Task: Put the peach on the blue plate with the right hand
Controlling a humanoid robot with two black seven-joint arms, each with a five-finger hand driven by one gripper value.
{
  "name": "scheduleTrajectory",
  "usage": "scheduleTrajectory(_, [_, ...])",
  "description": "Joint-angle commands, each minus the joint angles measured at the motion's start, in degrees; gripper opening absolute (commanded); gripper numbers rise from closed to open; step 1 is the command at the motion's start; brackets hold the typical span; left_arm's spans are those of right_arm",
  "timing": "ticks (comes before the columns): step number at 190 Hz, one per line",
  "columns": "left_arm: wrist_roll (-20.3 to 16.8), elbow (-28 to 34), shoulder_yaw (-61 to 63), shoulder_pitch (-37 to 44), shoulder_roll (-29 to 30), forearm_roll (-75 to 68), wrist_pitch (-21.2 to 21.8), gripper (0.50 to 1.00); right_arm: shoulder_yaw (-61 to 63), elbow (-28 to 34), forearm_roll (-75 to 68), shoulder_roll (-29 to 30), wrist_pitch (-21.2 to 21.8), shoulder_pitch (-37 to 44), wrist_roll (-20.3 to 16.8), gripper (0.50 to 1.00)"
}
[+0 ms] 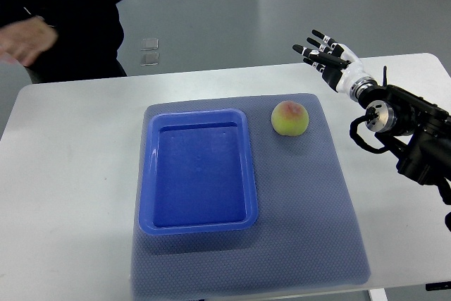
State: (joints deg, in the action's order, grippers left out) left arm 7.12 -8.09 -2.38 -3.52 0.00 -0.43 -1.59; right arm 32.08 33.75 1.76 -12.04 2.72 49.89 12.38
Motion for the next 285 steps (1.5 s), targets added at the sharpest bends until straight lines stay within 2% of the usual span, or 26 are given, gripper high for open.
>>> scheduleTrajectory(1, [0.0,0.0,-0.1,0.0,0.0,0.1,-0.1,1.0,0.0,0.0,-0.2,0.0,-0.2,0.0,0.0,0.93])
scheduleTrajectory(285, [0.0,0.0,0.1,0.2,0.0,0.1,-0.1,1.0,-1.3,0.0,0.3,-0.5,0.5,0.2,0.0,0.928])
